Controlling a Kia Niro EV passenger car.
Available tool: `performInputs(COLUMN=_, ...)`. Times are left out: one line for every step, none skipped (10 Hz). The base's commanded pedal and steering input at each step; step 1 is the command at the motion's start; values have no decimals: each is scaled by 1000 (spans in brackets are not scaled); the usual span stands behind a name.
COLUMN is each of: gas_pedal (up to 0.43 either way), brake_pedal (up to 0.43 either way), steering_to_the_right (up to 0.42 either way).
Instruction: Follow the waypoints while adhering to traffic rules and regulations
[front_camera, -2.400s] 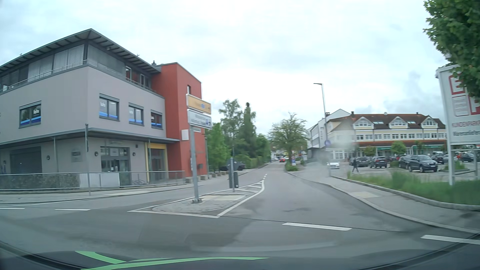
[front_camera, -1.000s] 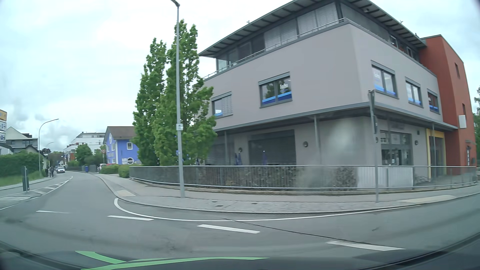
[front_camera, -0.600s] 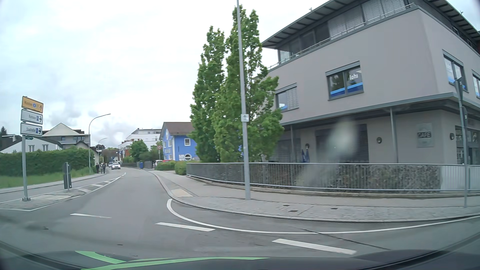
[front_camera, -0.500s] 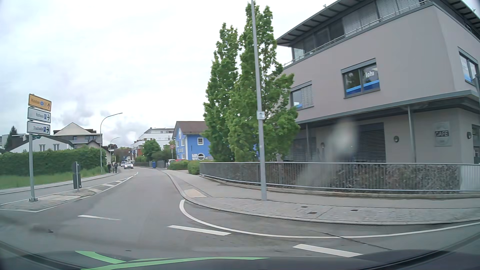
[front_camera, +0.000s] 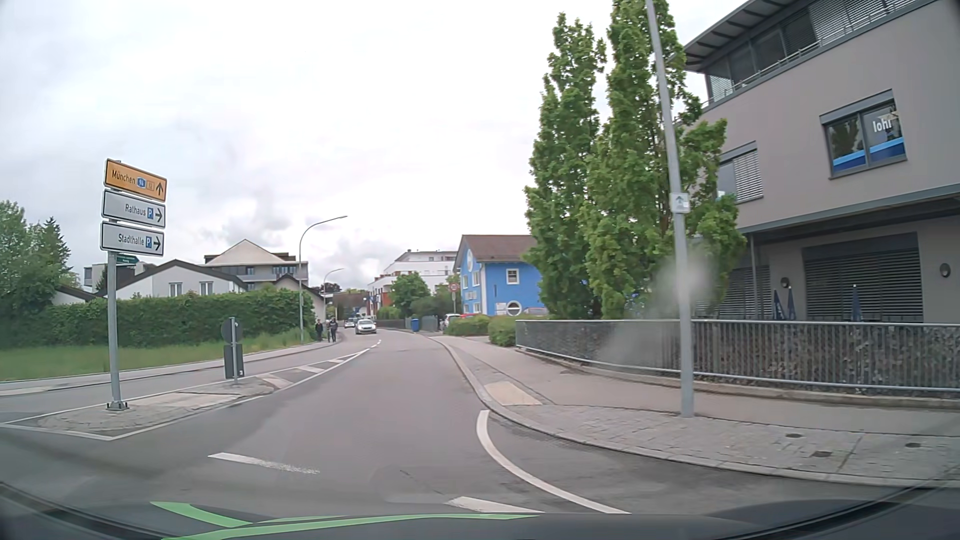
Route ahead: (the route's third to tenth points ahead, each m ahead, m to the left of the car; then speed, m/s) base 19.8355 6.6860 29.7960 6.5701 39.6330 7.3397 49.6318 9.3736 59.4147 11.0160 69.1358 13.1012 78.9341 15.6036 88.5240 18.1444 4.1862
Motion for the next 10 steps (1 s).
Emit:
performInputs(gas_pedal=59, brake_pedal=0, steering_to_the_right=-304)
performInputs(gas_pedal=59, brake_pedal=0, steering_to_the_right=-281)
performInputs(gas_pedal=67, brake_pedal=0, steering_to_the_right=-268)
performInputs(gas_pedal=79, brake_pedal=0, steering_to_the_right=-250)
performInputs(gas_pedal=79, brake_pedal=0, steering_to_the_right=-220)
performInputs(gas_pedal=79, brake_pedal=0, steering_to_the_right=-188)
performInputs(gas_pedal=87, brake_pedal=0, steering_to_the_right=-144)
performInputs(gas_pedal=87, brake_pedal=0, steering_to_the_right=-110)
performInputs(gas_pedal=87, brake_pedal=0, steering_to_the_right=-70)
performInputs(gas_pedal=98, brake_pedal=0, steering_to_the_right=-43)
